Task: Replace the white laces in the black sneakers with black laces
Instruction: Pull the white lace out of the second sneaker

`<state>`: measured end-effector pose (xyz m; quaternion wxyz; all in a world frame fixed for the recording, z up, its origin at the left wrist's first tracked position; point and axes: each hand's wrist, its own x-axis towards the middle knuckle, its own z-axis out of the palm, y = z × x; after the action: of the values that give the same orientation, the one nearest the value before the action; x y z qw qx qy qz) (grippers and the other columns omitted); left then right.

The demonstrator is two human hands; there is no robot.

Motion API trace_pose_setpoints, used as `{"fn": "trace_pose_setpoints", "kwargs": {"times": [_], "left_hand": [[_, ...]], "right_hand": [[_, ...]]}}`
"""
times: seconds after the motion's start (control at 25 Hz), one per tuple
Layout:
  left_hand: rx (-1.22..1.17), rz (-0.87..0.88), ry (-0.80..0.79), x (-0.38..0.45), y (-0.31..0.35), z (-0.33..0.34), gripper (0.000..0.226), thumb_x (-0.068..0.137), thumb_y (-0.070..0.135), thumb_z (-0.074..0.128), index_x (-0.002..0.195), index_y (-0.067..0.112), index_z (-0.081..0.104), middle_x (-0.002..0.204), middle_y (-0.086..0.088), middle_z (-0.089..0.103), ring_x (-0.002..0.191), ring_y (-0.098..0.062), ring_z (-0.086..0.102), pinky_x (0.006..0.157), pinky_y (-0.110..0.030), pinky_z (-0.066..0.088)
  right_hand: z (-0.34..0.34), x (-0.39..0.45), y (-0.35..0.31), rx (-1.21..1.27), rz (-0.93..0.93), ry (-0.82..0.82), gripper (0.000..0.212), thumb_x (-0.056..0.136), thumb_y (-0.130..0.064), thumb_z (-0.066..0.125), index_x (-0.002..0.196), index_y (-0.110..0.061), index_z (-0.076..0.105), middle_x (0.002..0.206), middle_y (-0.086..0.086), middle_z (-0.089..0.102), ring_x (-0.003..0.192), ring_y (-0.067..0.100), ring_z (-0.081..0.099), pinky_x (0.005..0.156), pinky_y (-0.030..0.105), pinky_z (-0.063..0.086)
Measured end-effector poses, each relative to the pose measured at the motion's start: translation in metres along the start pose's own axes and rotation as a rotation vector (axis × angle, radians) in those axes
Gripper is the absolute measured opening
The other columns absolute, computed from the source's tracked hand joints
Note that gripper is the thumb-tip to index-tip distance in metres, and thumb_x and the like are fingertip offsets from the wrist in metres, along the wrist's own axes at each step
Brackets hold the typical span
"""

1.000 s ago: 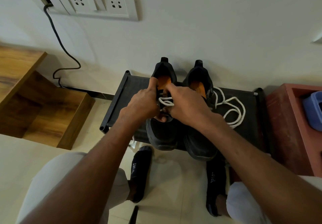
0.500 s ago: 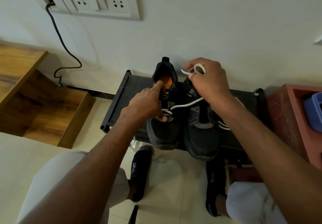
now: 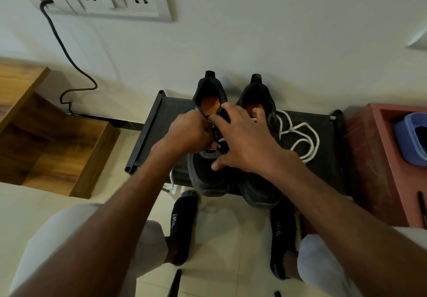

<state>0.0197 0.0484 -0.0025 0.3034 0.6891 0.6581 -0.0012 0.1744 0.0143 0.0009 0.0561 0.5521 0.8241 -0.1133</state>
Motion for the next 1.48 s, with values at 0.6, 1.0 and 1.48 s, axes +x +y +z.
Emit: {"fn": "trace_pose_setpoints", "kwargs": {"times": [0.6,1.0,1.48], "left_hand": [[-0.091,0.026,0.011,-0.005,-0.004,-0.002,0.019,0.087,0.041,0.08,0.092,0.023,0.076,0.086,0.007,0.07,0.08,-0.008,0.066,0.064,-0.023,0.047],[-0.753,-0.312,-0.04,-0.024,-0.018,-0.017,0.014,0.098,0.016,0.068,0.086,0.012,0.074,0.093,-0.006,0.079,0.102,-0.022,0.07,0.087,-0.038,0.051],[-0.167,-0.076,0.112,-0.009,0.0,0.004,0.014,0.089,0.031,0.079,0.082,0.02,0.073,0.082,0.0,0.07,0.081,-0.02,0.069,0.073,-0.038,0.059]], "right_hand": [[0.014,0.007,0.004,0.1,0.057,0.018,0.127,0.058,-0.068,0.09,0.158,-0.038,0.017,0.17,0.001,0.016,0.158,0.025,0.016,0.12,0.069,0.009],[0.012,0.006,0.001,0.11,0.079,0.014,0.123,0.056,-0.067,0.091,0.153,-0.037,0.021,0.167,0.0,0.02,0.157,0.025,0.019,0.12,0.069,0.01],[0.012,0.007,-0.001,0.115,0.097,-0.015,0.128,0.056,-0.064,0.093,0.156,-0.036,0.018,0.168,0.002,0.016,0.158,0.025,0.015,0.119,0.072,0.011]]}}
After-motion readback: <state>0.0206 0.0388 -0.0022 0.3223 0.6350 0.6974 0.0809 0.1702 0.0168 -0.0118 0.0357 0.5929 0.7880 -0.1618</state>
